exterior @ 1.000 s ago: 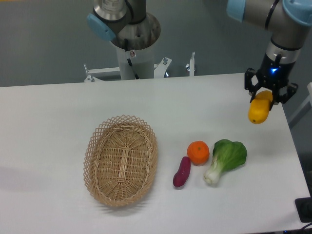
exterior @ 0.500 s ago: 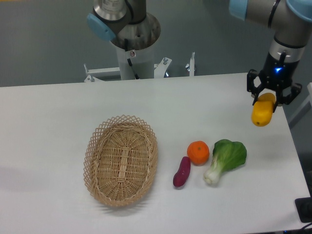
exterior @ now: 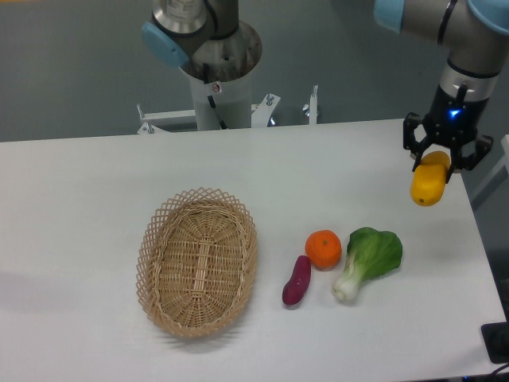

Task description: Pick up the mango from the table

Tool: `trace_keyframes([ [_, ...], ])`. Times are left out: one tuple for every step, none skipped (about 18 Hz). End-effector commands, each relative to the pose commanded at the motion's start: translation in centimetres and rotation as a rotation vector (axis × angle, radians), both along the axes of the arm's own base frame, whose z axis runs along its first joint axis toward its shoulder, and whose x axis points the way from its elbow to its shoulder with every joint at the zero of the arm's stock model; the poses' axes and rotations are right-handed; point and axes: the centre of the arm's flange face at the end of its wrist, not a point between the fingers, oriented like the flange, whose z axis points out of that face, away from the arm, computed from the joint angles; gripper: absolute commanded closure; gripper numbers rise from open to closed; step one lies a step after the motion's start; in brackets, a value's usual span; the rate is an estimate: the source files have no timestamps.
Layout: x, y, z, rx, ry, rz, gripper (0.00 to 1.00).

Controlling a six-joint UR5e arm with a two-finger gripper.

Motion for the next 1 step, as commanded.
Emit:
trace_keyframes([
  [0.00, 0.00, 0.00, 0.000, 0.000, -0.001, 0.63],
])
